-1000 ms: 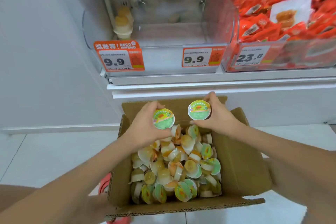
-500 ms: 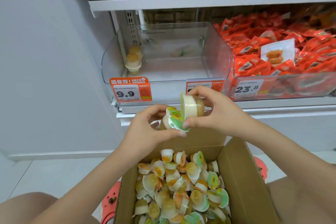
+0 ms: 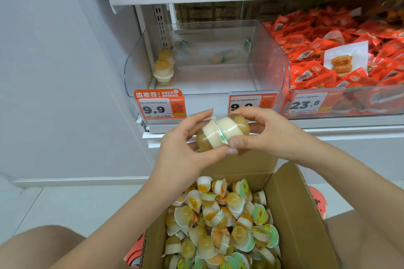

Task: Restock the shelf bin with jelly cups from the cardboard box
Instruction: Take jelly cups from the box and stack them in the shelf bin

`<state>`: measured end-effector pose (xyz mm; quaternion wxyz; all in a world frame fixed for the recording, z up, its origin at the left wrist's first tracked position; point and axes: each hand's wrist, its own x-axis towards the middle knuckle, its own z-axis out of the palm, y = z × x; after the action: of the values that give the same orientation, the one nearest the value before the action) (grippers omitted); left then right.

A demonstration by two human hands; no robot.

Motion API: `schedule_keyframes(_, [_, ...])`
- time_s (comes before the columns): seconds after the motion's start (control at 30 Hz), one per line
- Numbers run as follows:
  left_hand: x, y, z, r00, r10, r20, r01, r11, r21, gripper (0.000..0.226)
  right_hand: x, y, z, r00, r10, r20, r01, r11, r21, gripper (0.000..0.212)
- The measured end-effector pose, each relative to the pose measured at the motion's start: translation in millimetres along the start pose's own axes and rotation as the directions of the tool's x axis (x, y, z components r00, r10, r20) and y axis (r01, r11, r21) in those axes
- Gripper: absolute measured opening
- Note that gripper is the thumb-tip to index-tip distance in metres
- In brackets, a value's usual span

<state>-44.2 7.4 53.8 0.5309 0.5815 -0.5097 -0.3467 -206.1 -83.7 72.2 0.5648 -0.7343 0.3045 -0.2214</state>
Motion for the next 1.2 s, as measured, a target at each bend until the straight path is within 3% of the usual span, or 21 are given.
schedule_keyframes(0.27, [-3, -6, 1, 0.995, 0.096, -0.018, -0.091, 0.977, 0.191, 0.077, -1, 7, 7, 0.996, 0.085, 0.023, -0.087, 0.987, 0.137, 0.054])
schedule_keyframes(0.4, [-4, -8, 2, 0.990, 0.143, -0.016, -0.135, 0.961, 0.241, 0.086, -1, 5, 10, 0.991, 0.126, 0.041, -0.132, 0.953, 0.271, 0.047])
schedule_keyframes(0.57, [-3, -11, 2, 0.982, 0.184, -0.050, -0.164, 0.950, 0.264, 0.082, 1, 3, 12, 0.988, 0.133, 0.078, -0.151, 0.936, 0.316, 0.044])
schedule_keyframes(0.73, [-3, -10, -2, 0.977, 0.214, -0.008, -0.198, 0.916, 0.348, 0.081, 3, 1, 16, 0.993, 0.111, -0.027, -0.101, 0.963, 0.250, 0.047])
schedule_keyframes(0.83, [12, -11, -22, 0.982, 0.181, 0.053, -0.182, 0.832, 0.524, 0.084, 13, -5, 14, 0.986, 0.079, -0.147, -0.044, 0.973, 0.227, 0.039])
schedule_keyframes(1.0, [47, -19, -81, 0.978, 0.128, -0.164, 0.024, 0.712, 0.701, 0.042, 82, -38, -4, 0.931, -0.059, -0.360, 0.038, 0.997, -0.065, 0.054])
schedule_keyframes(1.1, [60, -22, -107, 0.975, 0.068, -0.211, 0.127, 0.609, 0.783, 0.033, 150, -48, 0, 0.948, -0.140, -0.285, 0.042, 0.944, -0.326, 0.063])
schedule_keyframes(1.2, [68, -27, -120, 0.981, 0.023, -0.191, 0.143, 0.578, 0.803, 0.026, 208, -34, 18, 0.981, -0.092, -0.172, -0.020, 0.828, -0.560, 0.069])
